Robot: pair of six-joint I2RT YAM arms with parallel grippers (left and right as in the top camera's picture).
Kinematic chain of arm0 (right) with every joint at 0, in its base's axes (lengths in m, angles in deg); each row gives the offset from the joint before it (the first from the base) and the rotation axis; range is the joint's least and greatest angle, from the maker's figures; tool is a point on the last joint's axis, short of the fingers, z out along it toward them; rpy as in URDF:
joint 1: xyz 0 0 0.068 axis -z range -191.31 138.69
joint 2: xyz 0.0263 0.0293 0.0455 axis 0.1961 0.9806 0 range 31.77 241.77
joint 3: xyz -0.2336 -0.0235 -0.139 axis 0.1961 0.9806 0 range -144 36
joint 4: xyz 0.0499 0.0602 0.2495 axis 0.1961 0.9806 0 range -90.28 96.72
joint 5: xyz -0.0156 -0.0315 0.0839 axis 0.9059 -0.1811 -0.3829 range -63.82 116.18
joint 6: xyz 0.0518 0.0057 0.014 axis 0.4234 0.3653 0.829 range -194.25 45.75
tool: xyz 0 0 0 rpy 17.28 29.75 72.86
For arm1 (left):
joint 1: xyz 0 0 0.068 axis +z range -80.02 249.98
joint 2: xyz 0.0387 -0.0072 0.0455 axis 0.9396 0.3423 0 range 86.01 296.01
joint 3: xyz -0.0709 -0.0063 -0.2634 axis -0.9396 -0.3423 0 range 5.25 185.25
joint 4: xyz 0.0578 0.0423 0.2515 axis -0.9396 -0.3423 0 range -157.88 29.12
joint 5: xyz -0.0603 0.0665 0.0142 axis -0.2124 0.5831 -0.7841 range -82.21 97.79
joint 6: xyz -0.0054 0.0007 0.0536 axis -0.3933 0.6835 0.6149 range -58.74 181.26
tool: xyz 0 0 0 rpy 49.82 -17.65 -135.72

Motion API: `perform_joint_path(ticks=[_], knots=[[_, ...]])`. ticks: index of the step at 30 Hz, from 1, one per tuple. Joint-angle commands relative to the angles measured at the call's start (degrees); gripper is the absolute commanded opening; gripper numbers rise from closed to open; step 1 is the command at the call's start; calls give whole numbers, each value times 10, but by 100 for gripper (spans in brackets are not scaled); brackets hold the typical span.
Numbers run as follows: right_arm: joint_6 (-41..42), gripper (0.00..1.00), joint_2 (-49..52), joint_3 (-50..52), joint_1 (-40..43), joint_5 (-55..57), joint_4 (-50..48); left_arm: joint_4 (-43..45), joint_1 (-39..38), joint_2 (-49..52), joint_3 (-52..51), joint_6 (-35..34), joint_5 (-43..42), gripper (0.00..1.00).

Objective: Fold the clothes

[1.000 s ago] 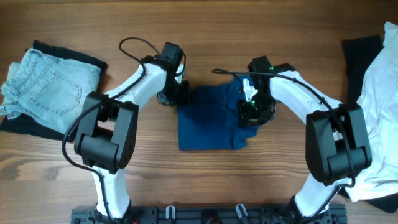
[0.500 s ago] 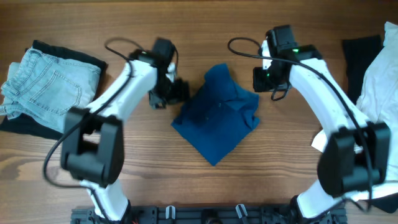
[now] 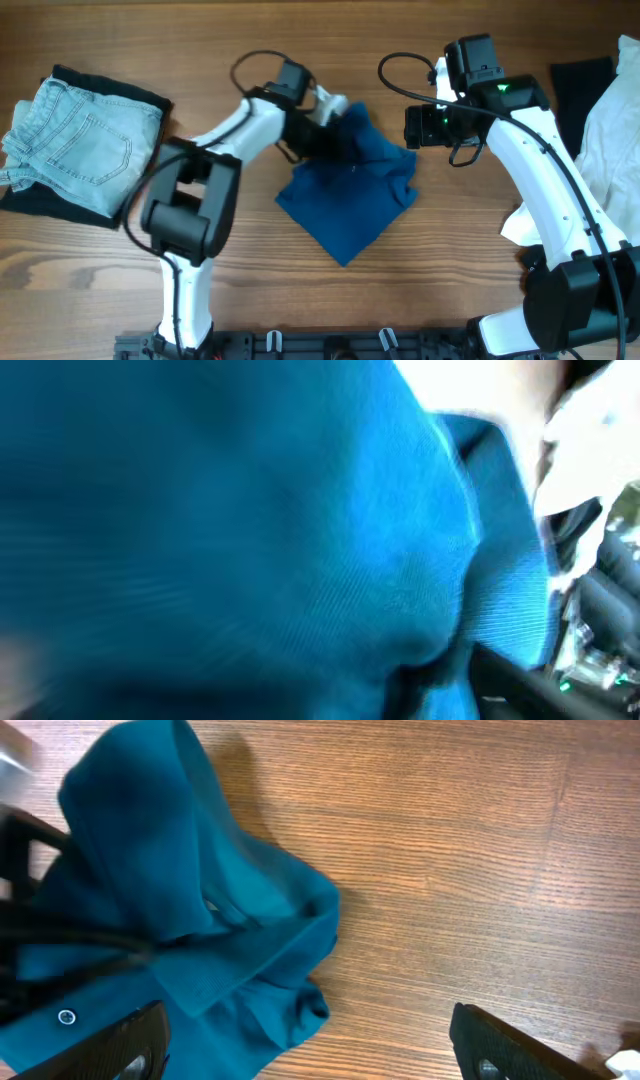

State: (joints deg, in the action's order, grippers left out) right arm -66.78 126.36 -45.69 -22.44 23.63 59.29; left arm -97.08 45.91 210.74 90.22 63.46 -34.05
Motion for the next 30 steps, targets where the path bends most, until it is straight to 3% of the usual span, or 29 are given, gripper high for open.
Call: perform_joint_path(ticks=[1,2,3,9,13,16,22,24,29,30], knots=[[4,90,0,-3,3,-5,5,-5,-43,51,-17,6,2,35],[4,90,0,-3,3,-5,7,5,-42,51,-17,4,6,7],[3,90,0,-3,3,-5,9,16,-35,51,-17,-5,16,4],[5,86,0,-3,4,30,13,20,67,-56,12,-93,202,4],[16,86,0,-3,13,30,13,-10,236,-225,12,-133,281,4],[17,85,0,-3,13,30,13,-10,345,-270,12,-129,289,4],[17,85,0,-3,13,30,20,18,572,-259,12,-130,289,4],[17,85,0,-3,13,30,22,19,599,-239,12,-129,289,4],[17,85,0,-3,13,30,27,25,635,-184,12,-129,292,5],[17,85,0,-3,13,30,28,27,643,-181,12,-130,303,36]])
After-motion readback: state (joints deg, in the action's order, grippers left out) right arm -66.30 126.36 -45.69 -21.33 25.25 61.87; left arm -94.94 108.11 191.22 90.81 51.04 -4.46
